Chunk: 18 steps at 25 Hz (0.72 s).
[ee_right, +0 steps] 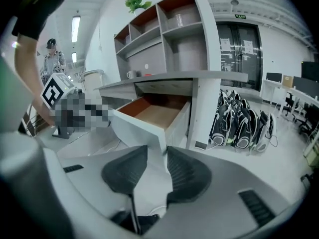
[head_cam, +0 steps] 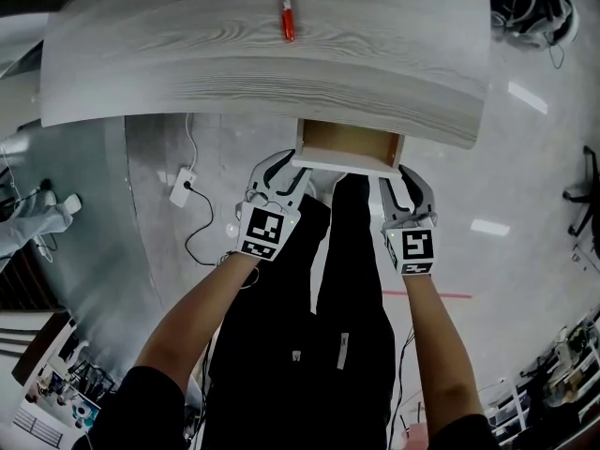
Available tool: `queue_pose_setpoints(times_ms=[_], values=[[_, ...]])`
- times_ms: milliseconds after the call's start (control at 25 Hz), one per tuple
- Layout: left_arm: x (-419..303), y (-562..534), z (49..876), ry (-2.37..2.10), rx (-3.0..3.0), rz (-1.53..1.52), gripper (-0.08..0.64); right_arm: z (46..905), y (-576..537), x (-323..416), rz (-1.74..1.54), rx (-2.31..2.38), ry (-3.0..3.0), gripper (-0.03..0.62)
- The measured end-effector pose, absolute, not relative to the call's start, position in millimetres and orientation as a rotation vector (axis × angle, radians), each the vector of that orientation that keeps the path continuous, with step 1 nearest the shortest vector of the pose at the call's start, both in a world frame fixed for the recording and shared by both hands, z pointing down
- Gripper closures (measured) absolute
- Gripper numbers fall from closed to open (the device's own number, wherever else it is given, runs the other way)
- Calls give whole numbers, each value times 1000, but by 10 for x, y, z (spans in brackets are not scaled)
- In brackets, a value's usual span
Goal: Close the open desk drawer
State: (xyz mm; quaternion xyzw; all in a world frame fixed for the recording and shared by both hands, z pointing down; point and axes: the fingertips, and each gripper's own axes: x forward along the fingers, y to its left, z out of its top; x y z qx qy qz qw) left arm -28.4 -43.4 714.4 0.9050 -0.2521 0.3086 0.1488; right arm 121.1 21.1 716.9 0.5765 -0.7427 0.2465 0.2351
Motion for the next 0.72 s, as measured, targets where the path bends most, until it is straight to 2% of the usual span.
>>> queue_pose_setpoints(times_ms=[720], values=[[-203, -579, 7037, -803, 2555, 834, 413, 7061, 55, 1290, 671, 1677, -2004, 457]])
